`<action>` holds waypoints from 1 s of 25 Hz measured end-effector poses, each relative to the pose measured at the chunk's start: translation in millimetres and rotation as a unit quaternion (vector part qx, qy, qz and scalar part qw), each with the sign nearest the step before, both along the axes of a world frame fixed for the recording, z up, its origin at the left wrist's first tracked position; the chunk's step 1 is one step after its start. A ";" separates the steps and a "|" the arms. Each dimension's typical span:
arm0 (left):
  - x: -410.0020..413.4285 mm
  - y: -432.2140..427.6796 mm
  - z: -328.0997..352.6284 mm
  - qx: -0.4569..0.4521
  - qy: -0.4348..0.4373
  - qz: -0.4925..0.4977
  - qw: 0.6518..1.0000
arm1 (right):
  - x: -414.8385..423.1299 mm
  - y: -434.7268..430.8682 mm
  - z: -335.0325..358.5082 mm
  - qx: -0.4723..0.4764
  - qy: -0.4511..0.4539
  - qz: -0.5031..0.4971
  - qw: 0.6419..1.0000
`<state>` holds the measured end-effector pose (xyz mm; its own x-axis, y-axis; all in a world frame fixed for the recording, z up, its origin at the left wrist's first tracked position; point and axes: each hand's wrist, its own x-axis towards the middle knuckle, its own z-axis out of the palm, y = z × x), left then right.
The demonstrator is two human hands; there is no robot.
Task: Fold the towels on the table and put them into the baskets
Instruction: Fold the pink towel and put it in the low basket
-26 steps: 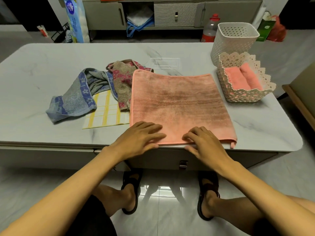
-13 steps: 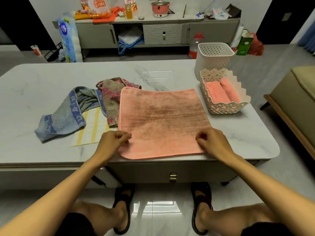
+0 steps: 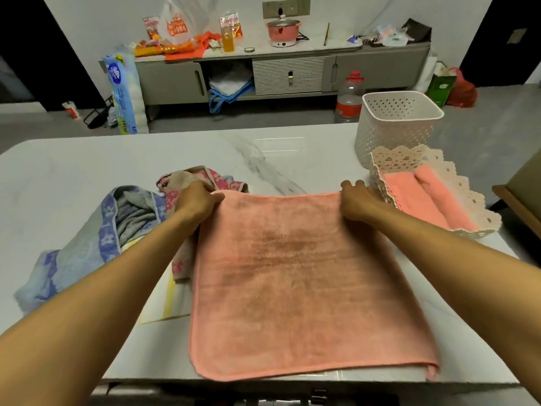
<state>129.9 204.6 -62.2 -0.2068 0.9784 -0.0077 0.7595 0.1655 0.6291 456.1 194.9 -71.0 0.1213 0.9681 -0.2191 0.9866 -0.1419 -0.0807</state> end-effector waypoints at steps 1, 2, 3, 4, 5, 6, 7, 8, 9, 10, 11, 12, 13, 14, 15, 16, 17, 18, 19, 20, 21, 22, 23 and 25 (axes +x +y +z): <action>-1.6 4.5 -0.1 -0.007 -0.002 -0.009 1.000 | 2.3 8.6 -1.4 -0.020 -0.010 0.003 1.000; -2.9 7.2 0.3 -0.008 0.003 -0.018 1.000 | 3.4 14.5 -2.1 -0.030 -0.016 0.008 0.999; -3.7 9.0 1.5 -0.006 0.010 -0.023 1.000 | 3.8 18.7 -2.1 -0.030 -0.017 0.010 0.999; -3.5 9.1 2.5 -0.005 0.016 -0.026 1.000 | 3.4 20.6 -1.1 -0.022 -0.017 0.011 1.000; -3.0 9.2 2.9 -0.006 0.017 -0.027 0.999 | 2.6 20.8 0.3 -0.007 -0.021 0.012 1.000; -2.0 8.1 3.8 -0.005 0.018 -0.025 1.000 | 2.3 19.8 2.1 0.015 -0.028 0.013 0.999; -1.3 6.9 5.8 0.002 0.019 -0.021 1.000 | 2.3 16.8 5.3 0.047 -0.039 0.018 0.998; -0.9 3.9 9.7 0.019 0.021 -0.017 0.999 | 2.3 12.4 10.3 0.079 -0.054 0.026 0.995; -1.1 -2.4 15.6 0.042 0.022 -0.015 0.999 | 2.1 5.5 17.7 0.110 -0.072 0.038 0.991; -1.0 -11.6 24.1 0.068 0.021 -0.018 0.997 | 1.9 -3.8 27.9 0.142 -0.088 0.051 0.985; -1.3 -24.6 35.0 0.096 0.006 -0.027 0.995 | 2.9 -18.3 40.3 0.171 -0.094 0.063 0.979; -1.9 -40.9 46.5 0.122 -0.021 -0.042 0.991 | 5.7 -36.5 52.1 0.199 -0.086 0.072 0.973; -3.7 -56.1 56.3 0.146 -0.044 -0.061 0.986 | 11.9 -56.5 61.8 0.231 -0.066 0.081 0.967; -6.1 -75.2 65.5 0.169 -0.053 -0.081 0.981 | 20.9 -81.9 69.8 0.260 -0.037 0.095 0.960; -9.2 -97.5 72.9 0.187 -0.053 -0.094 0.976 | 30.5 -111.4 76.0 0.277 -0.002 0.108 0.955; -13.1 -121.8 77.6 0.192 -0.064 -0.106 0.973 | 39.8 -142.0 80.0 0.279 0.038 0.112 0.953; -17.5 -146.5 78.7 0.177 -0.089 -0.125 0.972 | 49.2 -170.5 78.9 0.276 0.079 0.110 0.952; -21.1 -171.0 76.5 0.146 -0.123 -0.147 0.970 | 56.7 -195.6 72.8 0.269 0.113 0.106 0.951; -23.7 -194.8 70.7 0.110 -0.148 -0.172 0.968 | 61.3 -218.2 61.0 0.256 0.137 0.101 0.952; -26.1 -216.2 61.0 0.077 -0.144 -0.194 0.967 | 63.0 -237.2 45.2 0.233 0.147 0.096 0.957; -28.6 -234.1 48.3 0.050 -0.109 -0.215 0.969 | 63.5 -252.0 26.9 0.203 0.145 0.092 0.964; -30.2 -247.6 35.4 0.028 -0.059 -0.237 0.969 | 62.6 -261.9 10.0 0.171 0.135 0.089 0.972; -30.7 -257.8 23.8 0.007 -0.020 -0.253 0.967 | 62.5 -268.6 -3.6 0.143 0.125 0.082 0.978; -30.5 -271.9 9.7 -0.028 -0.005 -0.257 0.966 | 62.3 -276.0 -14.5 0.129 0.133 0.056 0.981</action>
